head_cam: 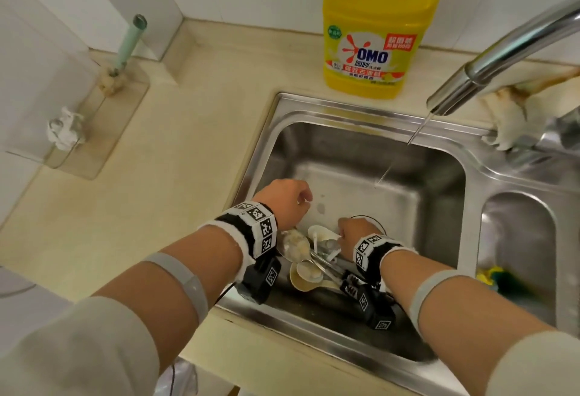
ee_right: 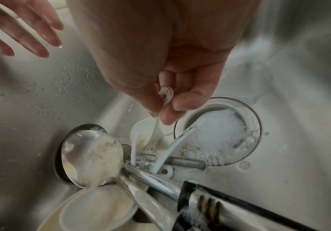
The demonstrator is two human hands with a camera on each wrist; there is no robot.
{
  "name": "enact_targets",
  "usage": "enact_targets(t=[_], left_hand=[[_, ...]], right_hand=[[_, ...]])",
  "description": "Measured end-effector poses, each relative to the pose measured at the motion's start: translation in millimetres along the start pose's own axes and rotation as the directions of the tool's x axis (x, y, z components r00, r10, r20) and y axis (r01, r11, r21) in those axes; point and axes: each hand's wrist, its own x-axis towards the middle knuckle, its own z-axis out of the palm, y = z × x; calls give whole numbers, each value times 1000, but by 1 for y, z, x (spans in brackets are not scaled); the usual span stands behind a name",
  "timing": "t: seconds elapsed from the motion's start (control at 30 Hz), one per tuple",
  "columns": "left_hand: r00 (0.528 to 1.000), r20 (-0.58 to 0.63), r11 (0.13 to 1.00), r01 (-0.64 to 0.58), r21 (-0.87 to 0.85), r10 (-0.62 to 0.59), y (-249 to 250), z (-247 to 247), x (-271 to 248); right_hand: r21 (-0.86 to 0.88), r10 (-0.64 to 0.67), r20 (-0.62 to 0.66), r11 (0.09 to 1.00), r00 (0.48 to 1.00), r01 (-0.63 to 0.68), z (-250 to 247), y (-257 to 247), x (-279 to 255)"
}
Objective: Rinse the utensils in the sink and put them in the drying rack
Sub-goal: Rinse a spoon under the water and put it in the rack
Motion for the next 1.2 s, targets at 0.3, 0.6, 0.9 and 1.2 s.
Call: enact_targets(t=[0.3,0.6,0.9,1.2], left_hand=[[998,43,996,58,-62,-55,9,-13,-8],[996,55,992,77,-103,-71,-2,-7,-5],[996,65,991,75,-113,-68,-14,4,-4],[994,104,982,47,-181,-29,16,-6,14]], right_hand=[[72,121,-236,992,964,-107,-45,20,-43],[85,43,-207,996,977,-26,-37,4,-44],[94,43,-170,995,985,-27,-20,-16,-46],[666,300,-269,745,915,-49,-72,22,-82]])
